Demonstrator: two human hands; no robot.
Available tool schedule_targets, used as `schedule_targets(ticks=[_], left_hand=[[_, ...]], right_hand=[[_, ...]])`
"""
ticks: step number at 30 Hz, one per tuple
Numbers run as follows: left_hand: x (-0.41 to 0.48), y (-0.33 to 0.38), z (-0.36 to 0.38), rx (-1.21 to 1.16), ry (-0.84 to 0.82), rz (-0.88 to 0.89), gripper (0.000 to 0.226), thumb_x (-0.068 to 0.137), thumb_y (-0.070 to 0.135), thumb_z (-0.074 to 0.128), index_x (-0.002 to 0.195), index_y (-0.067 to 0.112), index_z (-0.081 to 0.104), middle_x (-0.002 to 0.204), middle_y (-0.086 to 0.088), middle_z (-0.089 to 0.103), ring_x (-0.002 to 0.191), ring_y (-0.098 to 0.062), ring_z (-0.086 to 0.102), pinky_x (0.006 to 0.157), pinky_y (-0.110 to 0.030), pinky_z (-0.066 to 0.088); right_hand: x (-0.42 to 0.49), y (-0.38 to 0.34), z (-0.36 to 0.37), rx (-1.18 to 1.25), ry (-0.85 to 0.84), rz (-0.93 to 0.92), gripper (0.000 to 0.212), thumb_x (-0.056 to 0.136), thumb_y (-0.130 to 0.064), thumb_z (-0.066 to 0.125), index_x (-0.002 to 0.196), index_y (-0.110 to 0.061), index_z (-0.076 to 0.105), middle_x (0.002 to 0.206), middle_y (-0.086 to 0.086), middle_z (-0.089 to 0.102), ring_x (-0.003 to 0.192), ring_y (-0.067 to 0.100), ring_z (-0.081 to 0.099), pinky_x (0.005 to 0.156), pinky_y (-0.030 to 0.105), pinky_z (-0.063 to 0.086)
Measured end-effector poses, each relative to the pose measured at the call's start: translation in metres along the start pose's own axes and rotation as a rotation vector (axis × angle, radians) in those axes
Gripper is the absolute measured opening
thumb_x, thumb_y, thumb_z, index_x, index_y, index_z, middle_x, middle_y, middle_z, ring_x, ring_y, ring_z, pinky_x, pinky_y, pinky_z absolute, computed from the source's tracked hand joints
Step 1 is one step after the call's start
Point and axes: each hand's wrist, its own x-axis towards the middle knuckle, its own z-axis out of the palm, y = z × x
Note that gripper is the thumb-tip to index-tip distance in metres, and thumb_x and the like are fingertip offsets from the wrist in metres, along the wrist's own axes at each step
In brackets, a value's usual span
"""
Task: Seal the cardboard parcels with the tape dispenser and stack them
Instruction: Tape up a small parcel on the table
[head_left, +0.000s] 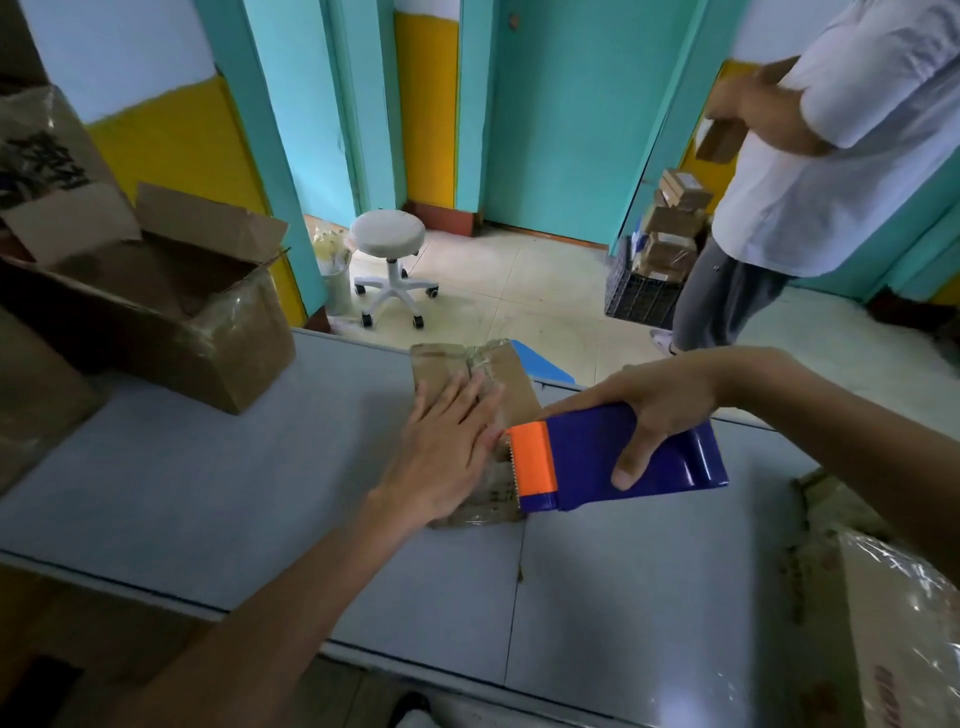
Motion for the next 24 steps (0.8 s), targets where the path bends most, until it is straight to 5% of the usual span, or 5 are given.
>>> schedule_targets(ticks=[6, 11, 20, 24], left_hand=[[-0.003, -0.001, -0.001, 0.014, -0.019, 0.015, 0.081, 0.068, 0.065, -0.035, 0.14, 0.036, -0.011, 0.154, 0.011, -0.009, 0.139, -0.006, -0.017, 0.113, -0.035, -0.017], [-0.001, -0.002, -0.001, 0.017, -0.015, 0.027, 0.064, 0.08, 0.058, -0.019, 0.14, 0.036, -0.011, 0.152, 0.013, -0.012, 0.138, -0.004, -0.019, 0.111, -0.033, -0.019], [-0.003, -0.016, -0.001, -0.019, -0.005, 0.07, 0.063, 0.084, 0.058, -0.011, 0.142, 0.035, -0.002, 0.15, 0.017, -0.006, 0.138, 0.0, -0.015, 0.108, -0.024, -0.024], [-0.004, -0.021, -0.003, -0.007, 0.0, 0.09, 0.064, 0.086, 0.059, -0.01, 0.144, 0.034, 0.003, 0.151, 0.017, -0.002, 0.139, 0.0, -0.01, 0.107, -0.022, -0.025]], right_hand=[[-0.016, 0.023, 0.011, 0.118, 0.037, -0.074, 0.065, 0.081, -0.022, 0.07, 0.117, -0.059, 0.03, 0.106, -0.026, 0.056, 0.094, -0.006, 0.058, 0.068, 0.008, 0.049], [-0.017, 0.029, 0.016, 0.141, 0.046, -0.096, 0.066, 0.081, -0.02, 0.07, 0.119, -0.056, 0.03, 0.107, -0.026, 0.054, 0.093, -0.008, 0.057, 0.065, 0.004, 0.047], [-0.025, 0.036, 0.004, 0.106, -0.012, -0.106, 0.064, 0.077, -0.026, 0.074, 0.113, -0.063, 0.035, 0.098, -0.037, 0.058, 0.095, -0.011, 0.057, 0.067, 0.004, 0.047], [-0.043, 0.053, 0.0, 0.101, 0.023, -0.04, 0.068, 0.066, -0.041, 0.076, 0.108, -0.073, 0.034, 0.109, -0.021, 0.06, 0.1, 0.003, 0.06, 0.075, 0.014, 0.05]])
